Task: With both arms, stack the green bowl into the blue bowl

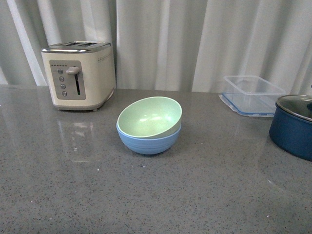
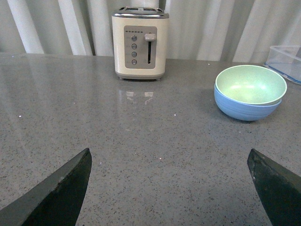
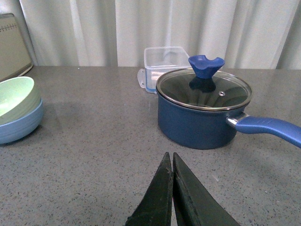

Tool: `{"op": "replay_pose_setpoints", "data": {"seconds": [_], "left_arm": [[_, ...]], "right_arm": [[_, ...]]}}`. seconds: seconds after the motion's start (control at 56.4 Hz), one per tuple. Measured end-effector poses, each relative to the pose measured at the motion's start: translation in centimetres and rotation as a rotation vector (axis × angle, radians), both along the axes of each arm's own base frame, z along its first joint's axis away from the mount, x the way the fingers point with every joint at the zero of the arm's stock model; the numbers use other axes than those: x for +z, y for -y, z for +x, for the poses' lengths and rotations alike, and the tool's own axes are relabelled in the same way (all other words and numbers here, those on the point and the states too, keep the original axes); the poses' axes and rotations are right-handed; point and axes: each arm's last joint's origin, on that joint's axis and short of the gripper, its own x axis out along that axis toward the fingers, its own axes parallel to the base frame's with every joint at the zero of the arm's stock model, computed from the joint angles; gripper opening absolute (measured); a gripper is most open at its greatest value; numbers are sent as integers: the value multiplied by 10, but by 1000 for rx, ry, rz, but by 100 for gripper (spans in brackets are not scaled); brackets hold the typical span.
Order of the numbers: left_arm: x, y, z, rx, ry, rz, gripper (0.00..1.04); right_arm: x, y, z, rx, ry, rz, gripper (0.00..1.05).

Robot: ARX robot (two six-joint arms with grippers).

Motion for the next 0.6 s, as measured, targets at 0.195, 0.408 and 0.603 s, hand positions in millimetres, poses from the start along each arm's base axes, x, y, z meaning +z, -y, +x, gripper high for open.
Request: {"op": "replay_pose_setpoints", "data": {"seconds": [0.195, 0.408, 0.603], "left_arm": [[0, 0, 0, 0, 0, 0, 98], [0, 0, 0, 0, 0, 0, 98], [0, 0, 0, 0, 0, 0, 98]], "right_arm": [[-8, 0, -10, 0, 13, 0, 1], [-11, 0, -18, 0, 7, 0, 1], [-9, 0, -24, 0, 12, 0, 1]]}}
